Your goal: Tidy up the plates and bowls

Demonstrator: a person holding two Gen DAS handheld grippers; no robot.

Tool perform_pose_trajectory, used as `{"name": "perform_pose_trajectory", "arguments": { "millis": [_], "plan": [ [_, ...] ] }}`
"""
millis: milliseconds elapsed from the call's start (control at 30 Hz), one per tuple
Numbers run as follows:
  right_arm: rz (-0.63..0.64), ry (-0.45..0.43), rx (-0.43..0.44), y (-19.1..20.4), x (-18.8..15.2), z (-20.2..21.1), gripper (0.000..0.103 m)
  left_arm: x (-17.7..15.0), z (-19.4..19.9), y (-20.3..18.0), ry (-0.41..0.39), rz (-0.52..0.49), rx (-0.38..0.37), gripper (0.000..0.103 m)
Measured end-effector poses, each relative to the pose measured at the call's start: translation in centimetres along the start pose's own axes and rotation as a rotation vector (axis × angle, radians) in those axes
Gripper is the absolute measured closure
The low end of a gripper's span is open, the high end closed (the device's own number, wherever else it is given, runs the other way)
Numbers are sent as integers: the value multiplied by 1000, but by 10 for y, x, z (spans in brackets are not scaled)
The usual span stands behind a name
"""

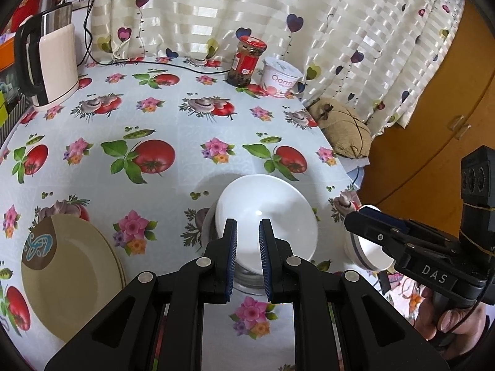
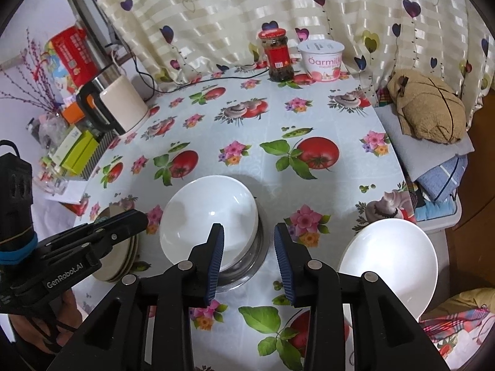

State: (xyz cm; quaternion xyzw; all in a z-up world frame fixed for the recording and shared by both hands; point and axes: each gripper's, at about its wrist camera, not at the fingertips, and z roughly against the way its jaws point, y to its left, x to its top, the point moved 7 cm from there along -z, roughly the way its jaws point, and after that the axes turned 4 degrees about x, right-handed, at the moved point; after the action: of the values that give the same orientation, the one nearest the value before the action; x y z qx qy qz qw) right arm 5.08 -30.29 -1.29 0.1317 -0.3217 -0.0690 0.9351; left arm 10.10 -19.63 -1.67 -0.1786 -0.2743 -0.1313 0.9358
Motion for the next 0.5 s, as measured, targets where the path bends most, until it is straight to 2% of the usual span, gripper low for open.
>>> {"name": "perform_pose_trajectory", "arguments": {
  "millis": [500],
  "plan": [
    [-31, -40, -5, -18, -2, 22, 68, -1, 1, -29, 5, -58, -8, 88]
  ]
}}
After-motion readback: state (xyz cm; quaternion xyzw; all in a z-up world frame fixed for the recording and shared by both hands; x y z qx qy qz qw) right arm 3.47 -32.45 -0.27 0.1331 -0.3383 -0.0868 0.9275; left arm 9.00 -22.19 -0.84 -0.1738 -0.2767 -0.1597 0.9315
